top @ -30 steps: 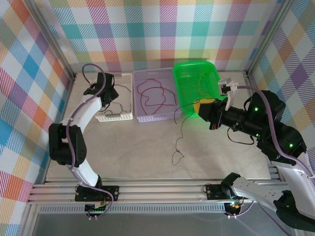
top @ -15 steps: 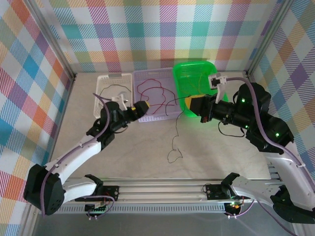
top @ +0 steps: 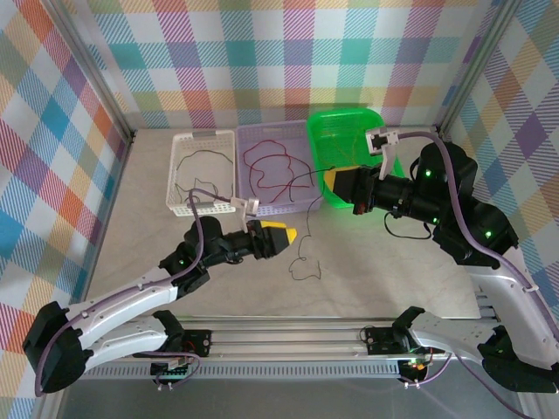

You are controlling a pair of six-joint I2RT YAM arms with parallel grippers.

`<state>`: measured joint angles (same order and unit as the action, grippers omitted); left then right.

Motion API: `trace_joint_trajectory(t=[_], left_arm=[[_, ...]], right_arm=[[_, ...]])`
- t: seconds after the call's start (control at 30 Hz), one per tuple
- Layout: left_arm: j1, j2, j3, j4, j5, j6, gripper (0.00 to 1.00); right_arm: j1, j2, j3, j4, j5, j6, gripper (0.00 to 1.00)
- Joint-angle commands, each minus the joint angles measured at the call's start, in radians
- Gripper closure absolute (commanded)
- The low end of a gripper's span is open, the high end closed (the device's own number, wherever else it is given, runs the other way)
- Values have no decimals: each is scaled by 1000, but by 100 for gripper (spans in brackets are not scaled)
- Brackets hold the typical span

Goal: Untangle the cables

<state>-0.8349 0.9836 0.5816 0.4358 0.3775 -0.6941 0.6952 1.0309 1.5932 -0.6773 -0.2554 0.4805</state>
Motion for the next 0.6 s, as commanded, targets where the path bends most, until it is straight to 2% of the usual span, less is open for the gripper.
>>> trace_joint_trajectory(t=[0.0, 0.47, 0.57], left_arm=[[-43, -24, -7, -40, 10, 88, 17], [-168, 91, 66, -164, -17, 241, 17], [-176, 98, 70, -164, -26, 247, 33]], right_arm=[[7, -6, 24, 36, -36, 24, 100], [7, -5, 1, 67, -92, 66, 100], [7, -3, -8, 72, -96, 69, 100]])
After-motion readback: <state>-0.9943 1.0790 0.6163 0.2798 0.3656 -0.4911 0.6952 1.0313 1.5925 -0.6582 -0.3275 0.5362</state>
